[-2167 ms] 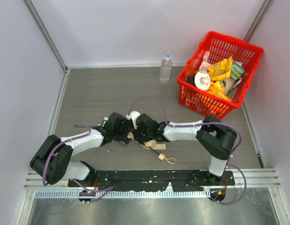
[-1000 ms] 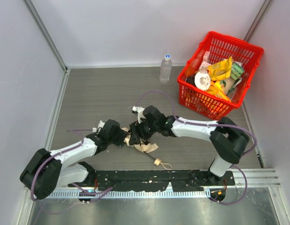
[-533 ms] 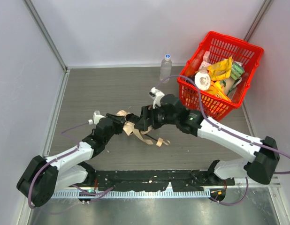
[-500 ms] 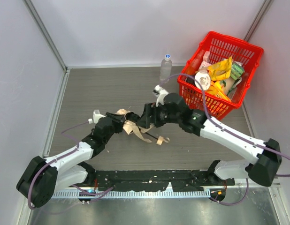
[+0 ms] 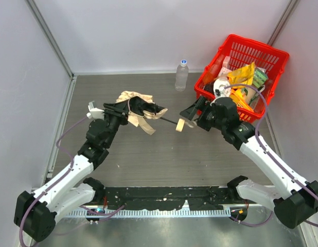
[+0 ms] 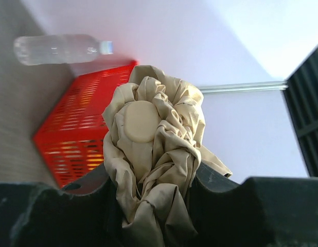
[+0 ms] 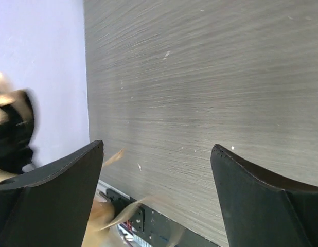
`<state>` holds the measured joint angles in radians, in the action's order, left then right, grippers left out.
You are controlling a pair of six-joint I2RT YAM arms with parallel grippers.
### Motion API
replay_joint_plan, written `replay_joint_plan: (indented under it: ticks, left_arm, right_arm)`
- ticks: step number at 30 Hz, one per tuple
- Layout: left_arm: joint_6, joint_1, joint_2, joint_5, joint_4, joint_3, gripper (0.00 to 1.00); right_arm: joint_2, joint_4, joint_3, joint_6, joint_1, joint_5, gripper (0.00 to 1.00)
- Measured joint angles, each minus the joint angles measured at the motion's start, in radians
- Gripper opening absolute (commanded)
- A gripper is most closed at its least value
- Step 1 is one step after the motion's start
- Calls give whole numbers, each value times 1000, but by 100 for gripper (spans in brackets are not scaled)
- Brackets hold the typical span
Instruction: Put away the umbrella
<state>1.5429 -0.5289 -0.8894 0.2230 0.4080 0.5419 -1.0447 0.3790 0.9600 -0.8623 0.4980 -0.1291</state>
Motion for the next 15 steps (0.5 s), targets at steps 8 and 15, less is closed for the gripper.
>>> replay_joint_plan:
  ticks: [8, 15]
  left_arm:
    - [78, 1, 16, -40, 34, 94, 0]
    - [115, 1, 3, -59, 71, 97, 0]
  right_arm:
    - [16, -376, -289, -345, -60, -192, 87]
    - [-116, -867, -409, -760, 143, -241, 87]
